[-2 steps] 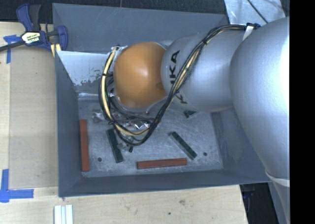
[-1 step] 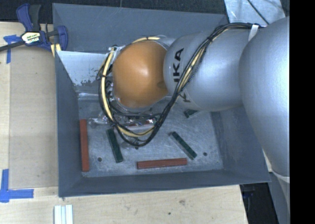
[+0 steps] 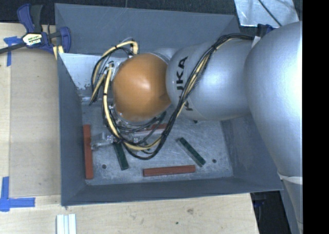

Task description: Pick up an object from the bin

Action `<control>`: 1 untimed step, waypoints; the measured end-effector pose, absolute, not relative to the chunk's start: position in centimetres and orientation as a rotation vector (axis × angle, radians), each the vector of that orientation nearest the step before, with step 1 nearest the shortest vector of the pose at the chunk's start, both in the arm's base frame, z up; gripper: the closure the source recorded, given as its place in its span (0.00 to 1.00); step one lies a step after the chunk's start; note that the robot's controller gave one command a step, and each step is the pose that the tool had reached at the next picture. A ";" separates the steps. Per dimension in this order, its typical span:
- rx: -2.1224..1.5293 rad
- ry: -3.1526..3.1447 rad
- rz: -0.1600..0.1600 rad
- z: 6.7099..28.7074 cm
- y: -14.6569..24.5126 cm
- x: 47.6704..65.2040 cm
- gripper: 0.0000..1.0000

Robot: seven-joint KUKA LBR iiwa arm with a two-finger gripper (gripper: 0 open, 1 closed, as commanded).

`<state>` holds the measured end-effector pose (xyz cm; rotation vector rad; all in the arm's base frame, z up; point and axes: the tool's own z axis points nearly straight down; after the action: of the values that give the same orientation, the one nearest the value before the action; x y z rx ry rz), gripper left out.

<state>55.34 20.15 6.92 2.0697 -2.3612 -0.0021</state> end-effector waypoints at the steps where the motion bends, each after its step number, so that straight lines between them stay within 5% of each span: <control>1: 2.283 -2.167 0.005 7.2 22.0 54.9 0.00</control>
Offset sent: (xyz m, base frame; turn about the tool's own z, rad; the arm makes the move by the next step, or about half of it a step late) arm -0.0070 0.0198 0.0008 -0.1875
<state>54.88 22.03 7.17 2.2833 -2.1673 0.0046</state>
